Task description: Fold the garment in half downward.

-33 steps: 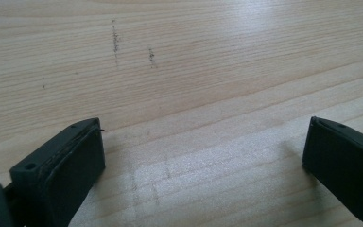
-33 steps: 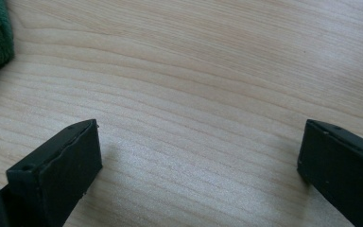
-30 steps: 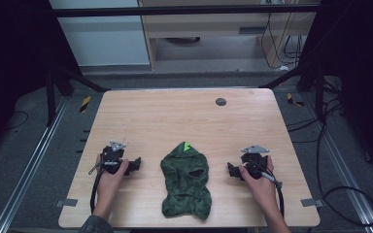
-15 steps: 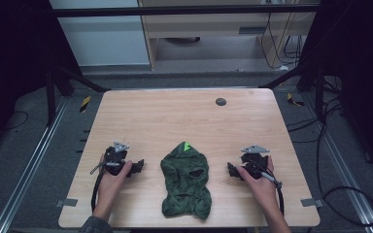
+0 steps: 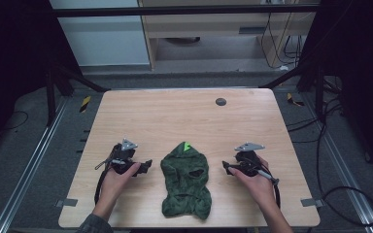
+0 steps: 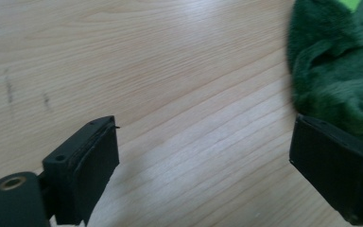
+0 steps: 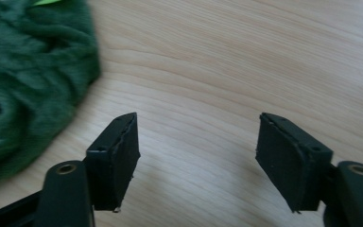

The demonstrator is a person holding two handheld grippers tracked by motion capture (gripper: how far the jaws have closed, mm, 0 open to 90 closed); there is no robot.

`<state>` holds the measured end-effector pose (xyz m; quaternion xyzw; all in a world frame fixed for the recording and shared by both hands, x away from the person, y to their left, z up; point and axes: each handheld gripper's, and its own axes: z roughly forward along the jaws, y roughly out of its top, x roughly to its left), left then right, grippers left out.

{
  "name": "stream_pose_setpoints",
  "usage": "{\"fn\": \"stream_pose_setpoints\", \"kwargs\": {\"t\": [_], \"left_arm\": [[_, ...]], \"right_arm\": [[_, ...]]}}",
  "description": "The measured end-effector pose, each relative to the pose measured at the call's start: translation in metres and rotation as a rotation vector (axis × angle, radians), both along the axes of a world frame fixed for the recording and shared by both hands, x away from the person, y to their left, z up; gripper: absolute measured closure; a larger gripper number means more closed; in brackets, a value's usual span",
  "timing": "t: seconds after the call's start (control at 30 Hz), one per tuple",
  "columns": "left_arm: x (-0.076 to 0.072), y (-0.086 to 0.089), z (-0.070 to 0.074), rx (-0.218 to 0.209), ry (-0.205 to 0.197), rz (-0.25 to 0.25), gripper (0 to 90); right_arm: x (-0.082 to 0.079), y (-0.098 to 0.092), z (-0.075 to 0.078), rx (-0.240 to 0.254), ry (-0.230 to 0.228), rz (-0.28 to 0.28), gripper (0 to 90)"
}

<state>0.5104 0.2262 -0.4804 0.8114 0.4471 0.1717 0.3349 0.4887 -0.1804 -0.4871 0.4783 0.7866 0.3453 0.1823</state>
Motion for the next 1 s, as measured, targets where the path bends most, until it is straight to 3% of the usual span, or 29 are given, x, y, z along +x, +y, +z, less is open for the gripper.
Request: {"fn": "stream_pose_setpoints", "kwargs": {"t": [0.13,0.3,0.4,0.67,0.77,0.83,1.0], "left_arm": [[0.008,-0.012,0.011,0.007,0.023,-0.057,11.1],[0.014,-0.024,0.017,0.016,0.032,-0.092,14.0],[0.016,-0.034,0.019,0.024,0.034,-0.13,19.7],[0.019,-0.049,0.022,0.029,0.051,-0.192,30.3],[0.02,-0.05,0.02,0.029,0.056,-0.196,30.8],[0.021,-0.05,0.018,0.055,0.067,-0.206,30.7],[0.022,-0.051,0.012,0.074,0.071,-0.21,28.1]], "right_arm": [[0.005,0.018,0.011,-0.015,0.02,0.093,43.2],[0.01,0.03,0.019,-0.018,0.026,0.171,52.2],[0.017,0.038,0.023,-0.007,0.031,0.22,60.4],[0.032,0.053,0.022,0.017,0.039,0.25,67.7],[0.035,0.059,0.019,0.024,0.041,0.26,63.2],[0.037,0.063,0.017,0.007,0.049,0.264,61.1],[0.039,0.067,0.014,0.004,0.04,0.268,62.3]]}}
